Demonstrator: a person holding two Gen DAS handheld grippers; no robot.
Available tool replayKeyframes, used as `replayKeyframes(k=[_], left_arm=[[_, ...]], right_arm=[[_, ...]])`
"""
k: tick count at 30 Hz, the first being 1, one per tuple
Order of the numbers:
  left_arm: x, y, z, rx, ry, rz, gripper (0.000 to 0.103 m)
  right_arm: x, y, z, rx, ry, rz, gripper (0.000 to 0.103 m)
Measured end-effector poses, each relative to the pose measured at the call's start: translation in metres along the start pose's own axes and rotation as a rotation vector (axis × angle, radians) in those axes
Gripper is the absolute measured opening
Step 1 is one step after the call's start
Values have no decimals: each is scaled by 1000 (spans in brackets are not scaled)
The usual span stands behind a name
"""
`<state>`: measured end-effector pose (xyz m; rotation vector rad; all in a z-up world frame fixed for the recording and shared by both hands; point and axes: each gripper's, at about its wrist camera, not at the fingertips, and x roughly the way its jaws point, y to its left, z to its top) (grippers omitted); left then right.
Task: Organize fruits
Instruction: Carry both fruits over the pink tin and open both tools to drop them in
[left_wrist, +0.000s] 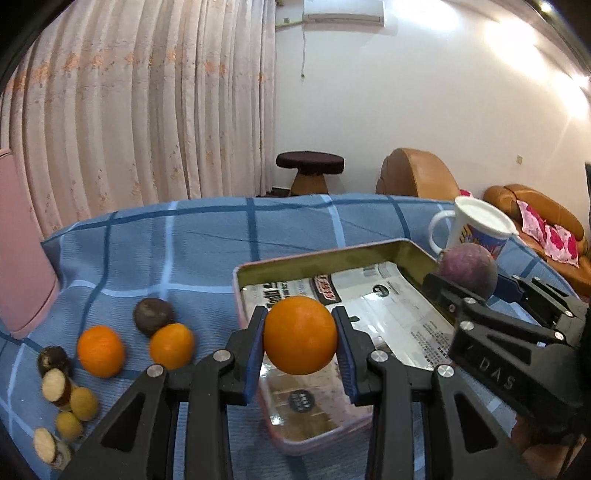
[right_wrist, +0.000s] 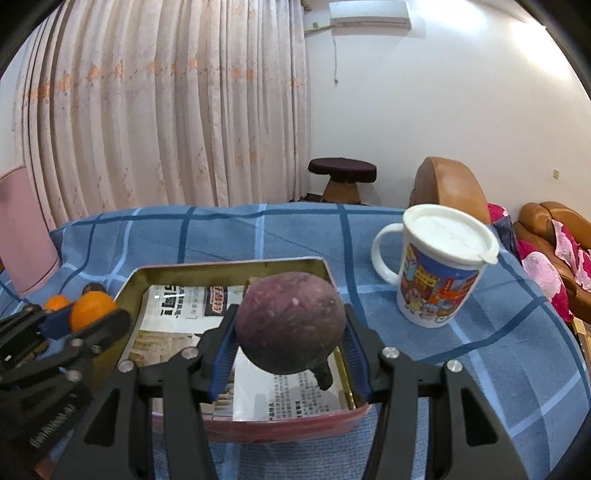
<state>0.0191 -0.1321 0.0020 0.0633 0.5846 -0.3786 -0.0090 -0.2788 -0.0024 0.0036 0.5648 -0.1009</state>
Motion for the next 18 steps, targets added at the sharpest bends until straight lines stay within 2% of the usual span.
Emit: replayKeyframes(k=[5, 18], left_arm=[[6, -5, -1, 14, 21, 1, 37], [19, -4, -1, 3, 85, 13, 37]], right_arm=[[12, 7, -1, -28, 46, 2, 55], [23, -1, -4, 27, 118, 61, 55]])
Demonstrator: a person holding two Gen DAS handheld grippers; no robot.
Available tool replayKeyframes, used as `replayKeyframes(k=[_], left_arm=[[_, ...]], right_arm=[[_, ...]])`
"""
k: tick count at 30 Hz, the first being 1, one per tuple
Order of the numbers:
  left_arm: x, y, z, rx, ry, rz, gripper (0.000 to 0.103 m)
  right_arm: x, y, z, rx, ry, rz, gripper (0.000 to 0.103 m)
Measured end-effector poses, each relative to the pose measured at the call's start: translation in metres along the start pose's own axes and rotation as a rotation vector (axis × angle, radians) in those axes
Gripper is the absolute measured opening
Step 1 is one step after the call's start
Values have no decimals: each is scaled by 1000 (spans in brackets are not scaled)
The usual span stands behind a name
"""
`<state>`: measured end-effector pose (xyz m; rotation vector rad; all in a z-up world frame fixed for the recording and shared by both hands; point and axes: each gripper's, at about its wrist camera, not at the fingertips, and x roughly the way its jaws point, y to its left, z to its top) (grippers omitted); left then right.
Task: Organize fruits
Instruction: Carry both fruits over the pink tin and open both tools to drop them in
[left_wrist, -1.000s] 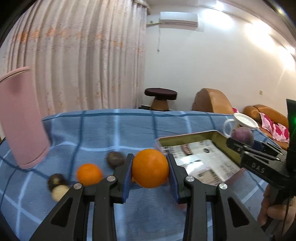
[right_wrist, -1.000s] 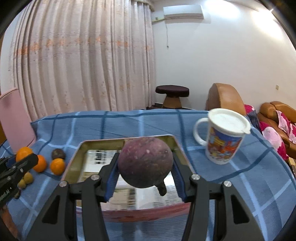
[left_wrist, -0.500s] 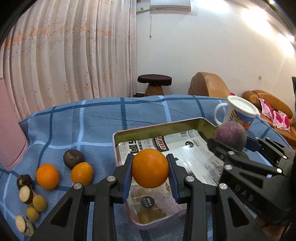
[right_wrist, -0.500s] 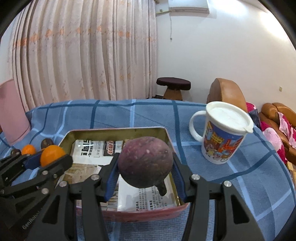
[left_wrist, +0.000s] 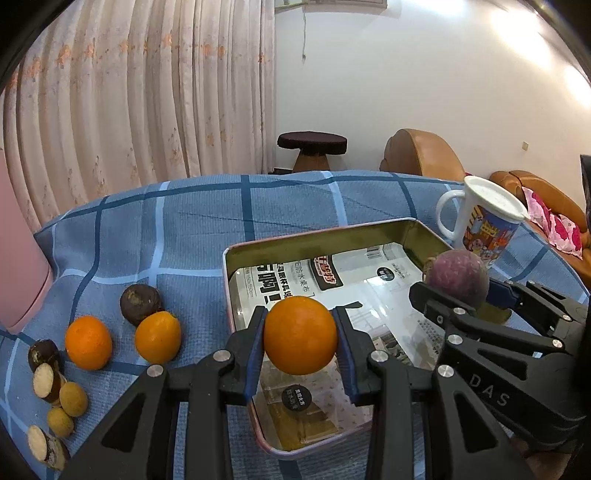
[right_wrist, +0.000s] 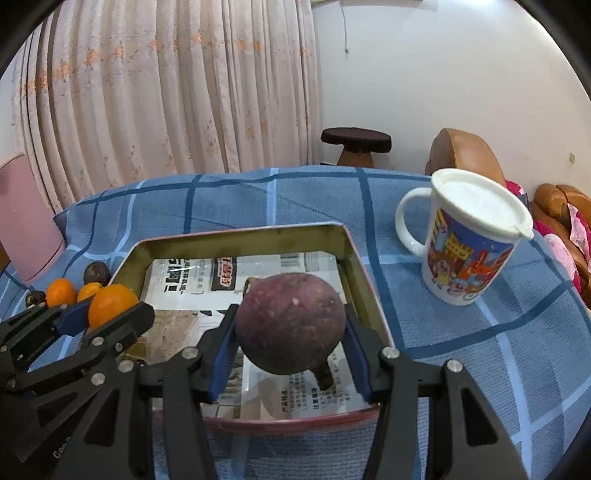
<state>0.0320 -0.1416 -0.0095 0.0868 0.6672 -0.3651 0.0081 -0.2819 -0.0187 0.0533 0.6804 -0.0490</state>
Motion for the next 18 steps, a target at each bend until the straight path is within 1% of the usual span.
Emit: replayKeyframes(k=[6, 11, 14, 16, 17, 18], left_arm=[[6, -5, 0, 25, 22, 18, 37], [8, -6, -1, 21, 28, 14, 37], [7, -5, -1, 21, 27, 16, 37], [6, -5, -1, 21, 23, 19, 37], [6, -6, -1, 22, 23, 19, 38], [6, -6, -1, 23, 21, 22, 40]], right_arm=[[2, 1, 0, 4, 9, 8, 55], [1, 0, 0, 12, 4, 8, 55], [-3, -2, 0, 29, -23, 16, 55], [-8, -3, 0, 43, -49, 10, 58], [-11, -4, 1, 51, -69, 12, 68], [-15, -5, 1, 57, -88, 15, 82]])
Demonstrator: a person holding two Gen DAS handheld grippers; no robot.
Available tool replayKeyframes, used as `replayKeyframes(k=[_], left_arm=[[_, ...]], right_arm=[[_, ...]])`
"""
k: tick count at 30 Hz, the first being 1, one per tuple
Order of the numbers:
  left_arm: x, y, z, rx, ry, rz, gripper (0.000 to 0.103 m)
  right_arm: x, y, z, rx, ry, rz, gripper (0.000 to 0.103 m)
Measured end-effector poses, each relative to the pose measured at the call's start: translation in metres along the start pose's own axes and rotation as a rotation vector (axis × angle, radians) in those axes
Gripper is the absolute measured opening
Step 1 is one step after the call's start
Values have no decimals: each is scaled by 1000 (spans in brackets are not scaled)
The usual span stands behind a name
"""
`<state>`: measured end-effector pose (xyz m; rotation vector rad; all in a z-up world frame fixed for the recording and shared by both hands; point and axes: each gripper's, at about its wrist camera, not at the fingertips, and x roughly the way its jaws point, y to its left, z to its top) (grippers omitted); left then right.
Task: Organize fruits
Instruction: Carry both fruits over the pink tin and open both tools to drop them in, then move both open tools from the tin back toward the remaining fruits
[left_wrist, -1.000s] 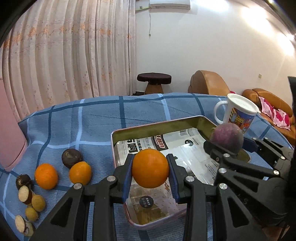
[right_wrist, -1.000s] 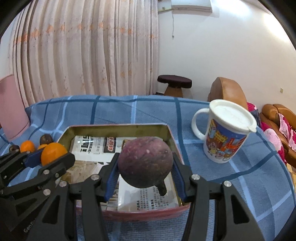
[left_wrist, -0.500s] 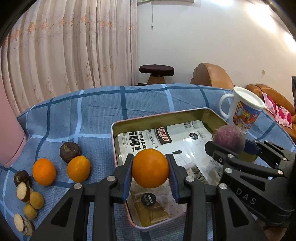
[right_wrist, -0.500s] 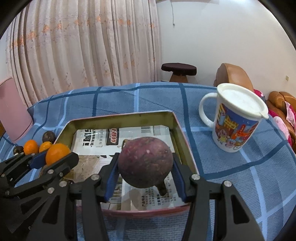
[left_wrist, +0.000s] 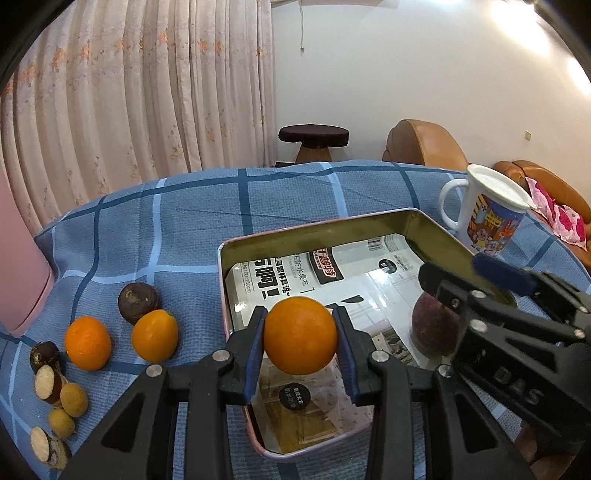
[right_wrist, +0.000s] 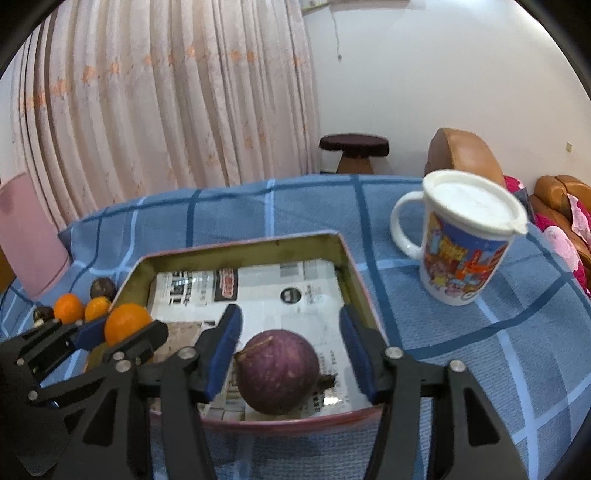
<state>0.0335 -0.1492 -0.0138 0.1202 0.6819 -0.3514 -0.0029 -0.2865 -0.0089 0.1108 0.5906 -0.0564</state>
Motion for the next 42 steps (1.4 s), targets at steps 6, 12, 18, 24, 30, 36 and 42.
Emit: replayKeyframes(k=[6, 12, 18, 24, 30, 36, 42], left_arm=[[-25, 2, -2, -21, -133, 67, 87], [-30, 20, 0, -87, -164, 110, 88], [-31, 31, -3, -95, -167, 149, 88], [-38, 41, -9, -94, -180, 175, 88], [-42, 51, -14, -110, -171, 178, 88], [-49, 57, -20, -106, -168, 181, 88], [-56, 64, -26, -90, -170, 189, 88]], right_arm=[[-26, 1, 5, 4, -152, -44, 103], [-26, -12, 7, 65, -159, -38, 103], [-35, -24, 4, 131, -235, -43, 103], [-39, -23, 1, 132, -271, -63, 103], [-44, -19, -2, 129, -281, -77, 103], [-47, -15, -5, 129, -286, -91, 103], [-51, -8, -8, 123, -287, -94, 103]])
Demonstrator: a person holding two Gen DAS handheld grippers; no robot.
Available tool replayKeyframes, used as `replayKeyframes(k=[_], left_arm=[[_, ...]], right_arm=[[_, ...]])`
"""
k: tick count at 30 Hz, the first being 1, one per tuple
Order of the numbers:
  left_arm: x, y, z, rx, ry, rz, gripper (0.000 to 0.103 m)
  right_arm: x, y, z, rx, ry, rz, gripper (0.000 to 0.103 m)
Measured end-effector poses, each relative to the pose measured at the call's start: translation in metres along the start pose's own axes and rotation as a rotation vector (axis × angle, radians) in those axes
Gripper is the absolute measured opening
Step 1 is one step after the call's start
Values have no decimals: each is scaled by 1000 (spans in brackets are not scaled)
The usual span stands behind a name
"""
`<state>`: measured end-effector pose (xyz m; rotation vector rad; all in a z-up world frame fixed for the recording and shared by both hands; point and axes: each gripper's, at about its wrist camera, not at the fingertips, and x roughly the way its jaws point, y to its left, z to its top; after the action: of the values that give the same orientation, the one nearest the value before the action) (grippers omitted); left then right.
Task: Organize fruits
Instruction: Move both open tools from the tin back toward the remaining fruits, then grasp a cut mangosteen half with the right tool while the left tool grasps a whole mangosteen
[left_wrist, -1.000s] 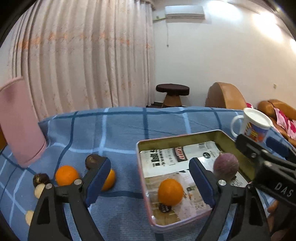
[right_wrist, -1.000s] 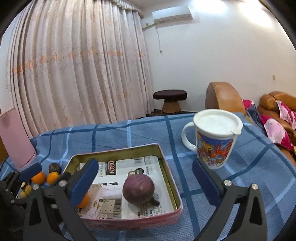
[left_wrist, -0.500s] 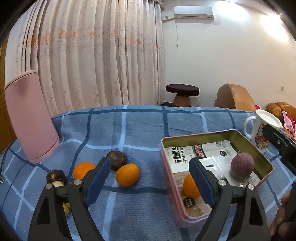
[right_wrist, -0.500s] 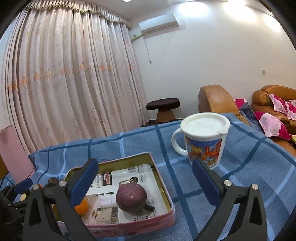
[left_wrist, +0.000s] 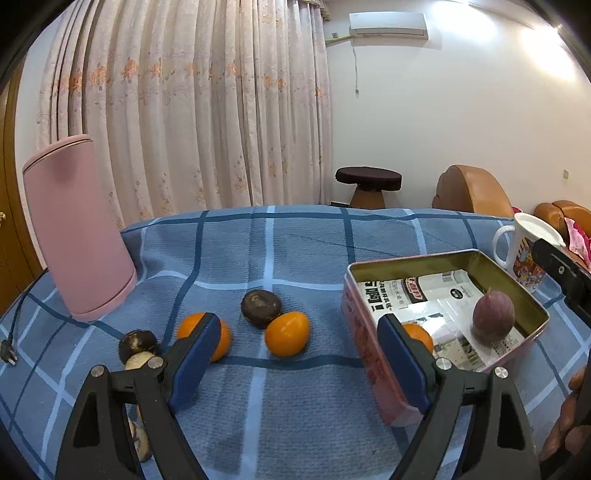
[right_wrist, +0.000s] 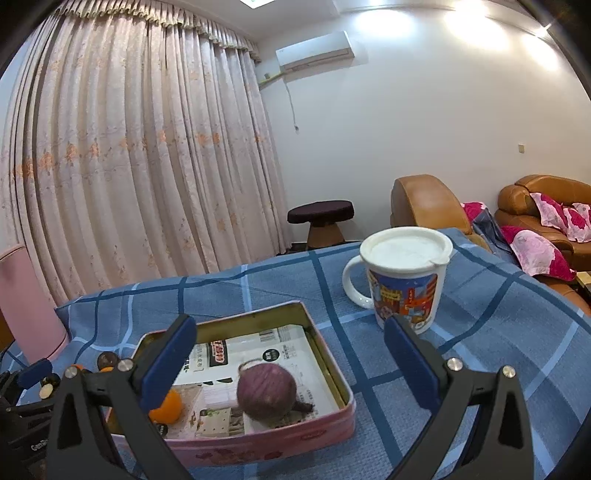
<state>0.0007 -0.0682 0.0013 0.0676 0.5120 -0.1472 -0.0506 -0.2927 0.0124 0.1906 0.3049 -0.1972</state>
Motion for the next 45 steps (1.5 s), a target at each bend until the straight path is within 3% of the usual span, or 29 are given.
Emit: replayKeyframes(k=[19, 30, 39, 45], left_arm=[[-12, 37, -10, 7, 2, 16, 88], [-15, 71, -13, 4, 19, 49, 88], [-7, 117, -14, -7, 49, 94, 88], [5, 164, -11, -42, 78, 140, 88]], right_arm=[[-22, 43, -16, -10, 23, 48, 103], [-22, 92, -27, -92, 46, 98, 103], [-19, 131, -37, -142, 85, 161, 103], [-15, 166, -47, -213, 153, 250, 103]])
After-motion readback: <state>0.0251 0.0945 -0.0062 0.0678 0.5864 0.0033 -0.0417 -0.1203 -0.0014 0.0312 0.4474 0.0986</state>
